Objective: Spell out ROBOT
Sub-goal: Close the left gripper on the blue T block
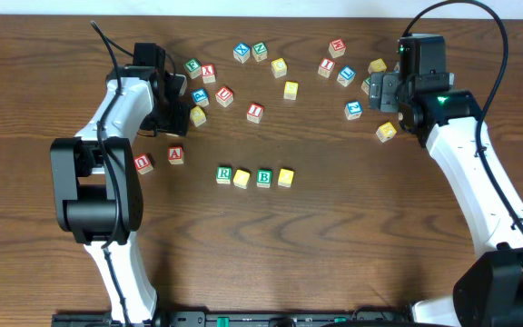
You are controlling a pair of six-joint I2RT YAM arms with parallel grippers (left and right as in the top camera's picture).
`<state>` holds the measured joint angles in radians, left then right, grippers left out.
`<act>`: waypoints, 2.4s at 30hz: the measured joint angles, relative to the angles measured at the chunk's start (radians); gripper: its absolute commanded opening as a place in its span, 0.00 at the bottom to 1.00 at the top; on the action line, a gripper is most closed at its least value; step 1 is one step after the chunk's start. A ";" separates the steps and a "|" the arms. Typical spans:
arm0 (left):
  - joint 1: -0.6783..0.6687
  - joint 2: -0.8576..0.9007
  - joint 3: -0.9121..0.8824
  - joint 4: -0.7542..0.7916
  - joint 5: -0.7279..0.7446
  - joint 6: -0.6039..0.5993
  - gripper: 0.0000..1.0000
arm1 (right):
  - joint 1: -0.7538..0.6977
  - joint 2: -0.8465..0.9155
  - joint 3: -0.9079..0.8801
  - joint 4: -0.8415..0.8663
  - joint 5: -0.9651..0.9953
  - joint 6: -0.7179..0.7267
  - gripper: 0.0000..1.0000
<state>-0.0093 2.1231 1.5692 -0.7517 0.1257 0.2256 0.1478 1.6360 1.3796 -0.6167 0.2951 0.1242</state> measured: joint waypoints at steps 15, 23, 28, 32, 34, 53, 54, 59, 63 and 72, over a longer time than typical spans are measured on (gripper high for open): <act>0.000 0.000 -0.017 0.027 0.000 0.009 0.47 | 0.000 0.000 0.000 0.000 0.000 0.000 0.99; 0.000 0.000 -0.017 0.027 0.000 0.011 0.46 | 0.000 0.000 0.000 0.000 0.000 0.000 0.99; 0.000 0.000 -0.017 0.027 0.000 0.011 0.46 | 0.000 0.000 0.000 0.000 0.000 0.000 0.99; 0.000 0.000 -0.017 0.027 0.000 0.011 0.41 | 0.000 0.000 0.000 0.000 0.000 0.000 0.99; 0.000 0.000 -0.017 0.027 -0.001 0.012 0.36 | 0.000 0.000 0.000 0.000 0.000 0.000 0.99; 0.000 0.000 -0.017 0.027 -0.001 0.011 0.33 | 0.000 0.000 0.000 0.000 0.000 0.000 0.99; 0.000 0.000 -0.017 0.027 -0.001 0.011 0.33 | 0.000 0.000 0.000 0.000 0.000 0.000 0.99; 0.000 0.000 -0.017 0.027 -0.001 0.011 0.33 | 0.000 0.000 0.000 0.000 0.000 0.000 0.99; 0.000 0.000 -0.017 0.027 -0.001 0.011 0.33 | 0.000 0.000 0.000 0.000 0.000 0.000 0.99; 0.000 -0.026 -0.017 0.027 0.000 0.010 0.31 | 0.000 0.000 0.000 0.001 0.000 0.000 0.99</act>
<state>-0.0093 2.0975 1.5520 -0.7246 0.1253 0.2359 0.1478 1.6360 1.3796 -0.6155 0.2955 0.1242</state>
